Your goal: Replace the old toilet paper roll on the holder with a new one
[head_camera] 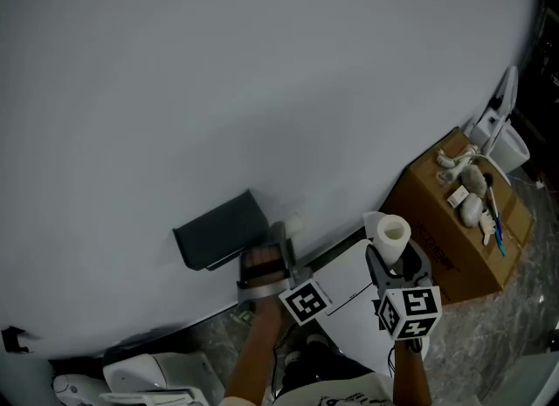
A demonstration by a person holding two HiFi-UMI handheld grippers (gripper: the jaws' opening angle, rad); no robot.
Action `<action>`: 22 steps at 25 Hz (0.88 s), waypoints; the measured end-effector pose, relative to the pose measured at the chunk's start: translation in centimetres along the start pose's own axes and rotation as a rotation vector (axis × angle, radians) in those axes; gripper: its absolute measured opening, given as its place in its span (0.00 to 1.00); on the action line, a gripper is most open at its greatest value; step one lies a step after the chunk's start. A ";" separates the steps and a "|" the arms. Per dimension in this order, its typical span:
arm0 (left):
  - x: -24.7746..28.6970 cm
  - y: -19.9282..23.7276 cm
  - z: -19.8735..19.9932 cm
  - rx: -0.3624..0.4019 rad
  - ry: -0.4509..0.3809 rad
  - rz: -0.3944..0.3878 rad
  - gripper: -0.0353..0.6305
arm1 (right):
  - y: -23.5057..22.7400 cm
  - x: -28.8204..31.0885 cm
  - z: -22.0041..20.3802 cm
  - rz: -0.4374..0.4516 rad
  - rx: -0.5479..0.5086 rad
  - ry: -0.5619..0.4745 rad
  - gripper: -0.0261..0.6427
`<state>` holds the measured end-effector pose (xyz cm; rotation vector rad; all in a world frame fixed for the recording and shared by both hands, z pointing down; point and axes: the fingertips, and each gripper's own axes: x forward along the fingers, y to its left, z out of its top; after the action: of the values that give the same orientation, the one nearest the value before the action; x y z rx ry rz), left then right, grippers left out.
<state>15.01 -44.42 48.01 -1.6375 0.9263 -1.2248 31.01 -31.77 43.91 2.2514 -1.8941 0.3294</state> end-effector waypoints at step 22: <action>-5.7 4.0 3.1 -0.611 -0.380 -0.107 0.34 | 1.7 -0.3 1.4 -0.004 0.008 -0.037 0.50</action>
<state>16.38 -39.97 41.98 -2.3242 1.0321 -0.6766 29.39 -32.20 42.52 2.2818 -1.9090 0.2962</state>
